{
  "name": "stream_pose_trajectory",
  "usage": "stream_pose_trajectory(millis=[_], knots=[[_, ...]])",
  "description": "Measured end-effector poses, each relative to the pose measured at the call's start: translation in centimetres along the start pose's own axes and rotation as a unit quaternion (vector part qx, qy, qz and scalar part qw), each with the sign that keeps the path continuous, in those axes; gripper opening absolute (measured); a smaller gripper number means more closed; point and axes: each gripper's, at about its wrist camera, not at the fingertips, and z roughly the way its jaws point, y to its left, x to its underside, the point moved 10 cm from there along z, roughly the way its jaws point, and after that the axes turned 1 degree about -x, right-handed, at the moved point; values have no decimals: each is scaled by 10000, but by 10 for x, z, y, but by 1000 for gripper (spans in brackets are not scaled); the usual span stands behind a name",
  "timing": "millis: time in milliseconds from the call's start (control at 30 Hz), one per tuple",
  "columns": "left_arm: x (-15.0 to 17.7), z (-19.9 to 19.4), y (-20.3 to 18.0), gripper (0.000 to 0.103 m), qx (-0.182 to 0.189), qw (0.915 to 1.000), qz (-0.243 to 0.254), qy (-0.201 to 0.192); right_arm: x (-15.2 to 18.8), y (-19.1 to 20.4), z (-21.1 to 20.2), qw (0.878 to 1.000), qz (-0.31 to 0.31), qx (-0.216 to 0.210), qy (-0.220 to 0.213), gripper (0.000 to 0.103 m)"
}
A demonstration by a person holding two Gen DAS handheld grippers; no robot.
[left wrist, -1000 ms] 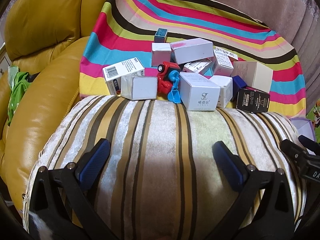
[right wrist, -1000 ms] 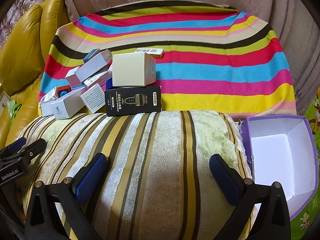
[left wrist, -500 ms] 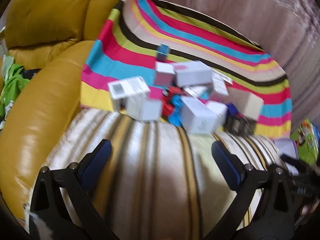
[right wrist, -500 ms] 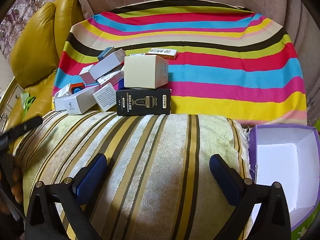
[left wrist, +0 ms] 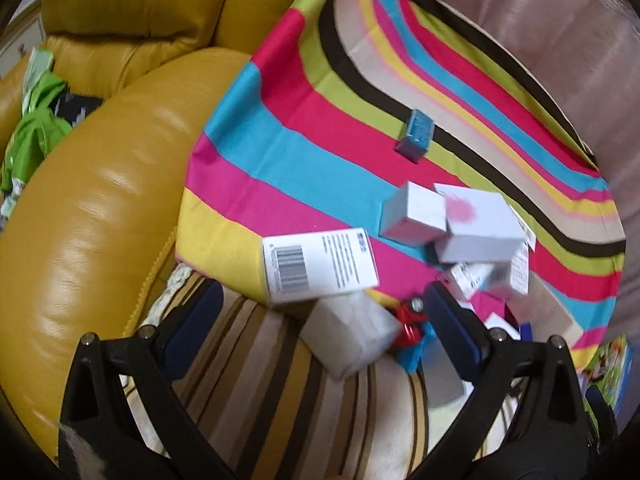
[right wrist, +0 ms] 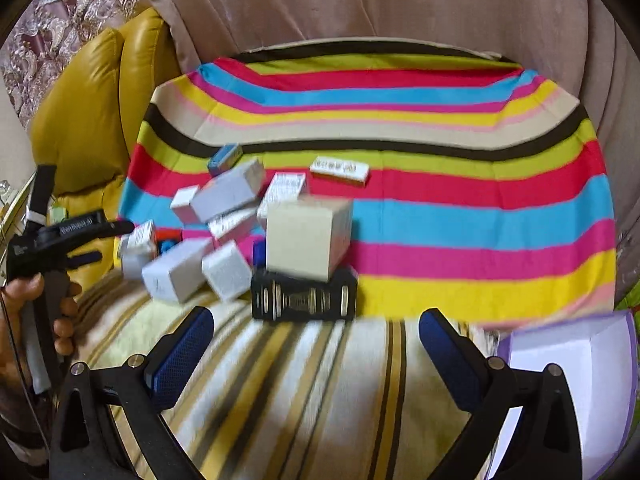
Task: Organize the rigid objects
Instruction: 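Grasp the white barcode box with the left tool while the right tool grasps the cream bird-print box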
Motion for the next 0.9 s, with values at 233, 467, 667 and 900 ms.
stream_pose_trajectory(millis=[233,467,667,900], knots=[[-3,23,3,101,-346,9991,-4,263,-33,-1,26,9996,-58,283,-4,103],[6,34,5,76,-436,9979,52,468,-45,11,63,9978,-369,493,235,103],[3,17,7,75,-482,9988,39,27,-43,10,75,9982,-354,414,251,70],[-8,-18,-2,75,-240,9964,147,-794,-46,5,66,9999,-64,-83,-35,55]])
